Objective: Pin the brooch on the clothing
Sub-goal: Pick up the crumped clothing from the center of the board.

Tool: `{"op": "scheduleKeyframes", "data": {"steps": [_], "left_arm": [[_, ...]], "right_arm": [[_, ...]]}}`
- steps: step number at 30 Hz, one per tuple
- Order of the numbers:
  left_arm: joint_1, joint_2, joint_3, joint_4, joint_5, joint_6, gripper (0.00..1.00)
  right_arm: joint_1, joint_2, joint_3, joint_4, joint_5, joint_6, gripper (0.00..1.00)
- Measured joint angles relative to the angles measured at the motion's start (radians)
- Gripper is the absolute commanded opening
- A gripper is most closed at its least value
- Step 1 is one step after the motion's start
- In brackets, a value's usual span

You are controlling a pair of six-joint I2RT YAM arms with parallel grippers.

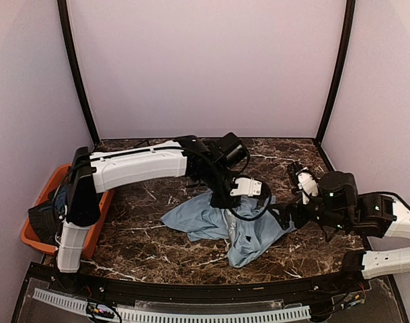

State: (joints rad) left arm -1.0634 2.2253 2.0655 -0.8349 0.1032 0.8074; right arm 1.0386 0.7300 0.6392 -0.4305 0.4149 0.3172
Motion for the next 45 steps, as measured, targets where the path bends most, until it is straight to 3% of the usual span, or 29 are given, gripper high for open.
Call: {"op": "scheduleKeyframes", "data": {"steps": [3,11,20,29,37,45], "left_arm": [[0.021,-0.146,-0.127,0.091,0.003,-0.105,0.01],[0.037,-0.650,-0.734,0.535,-0.051,-0.426,0.01],[0.033,-0.951,-1.215,0.767,-0.147,-0.728,0.01],[0.010,-1.098,-1.430,0.831,-0.153,-0.898,0.01],[-0.006,-1.152,-1.493,0.847,-0.148,-0.969,0.01],[-0.008,-1.174,-1.532,0.845,-0.144,-0.996,0.01]], "right_arm": [[-0.001,0.026,-0.053,0.100,-0.087,-0.176,0.99],[-0.001,0.077,-0.055,0.299,-0.187,-0.500,0.99],[-0.001,0.249,-0.024,0.378,-0.347,-0.538,0.99],[-0.013,0.445,-0.009,0.390,-0.518,-0.480,0.99],[-0.038,0.599,0.005,0.414,-0.642,-0.465,0.97],[-0.085,0.774,0.082,0.463,-0.849,-0.476,0.70]]}}
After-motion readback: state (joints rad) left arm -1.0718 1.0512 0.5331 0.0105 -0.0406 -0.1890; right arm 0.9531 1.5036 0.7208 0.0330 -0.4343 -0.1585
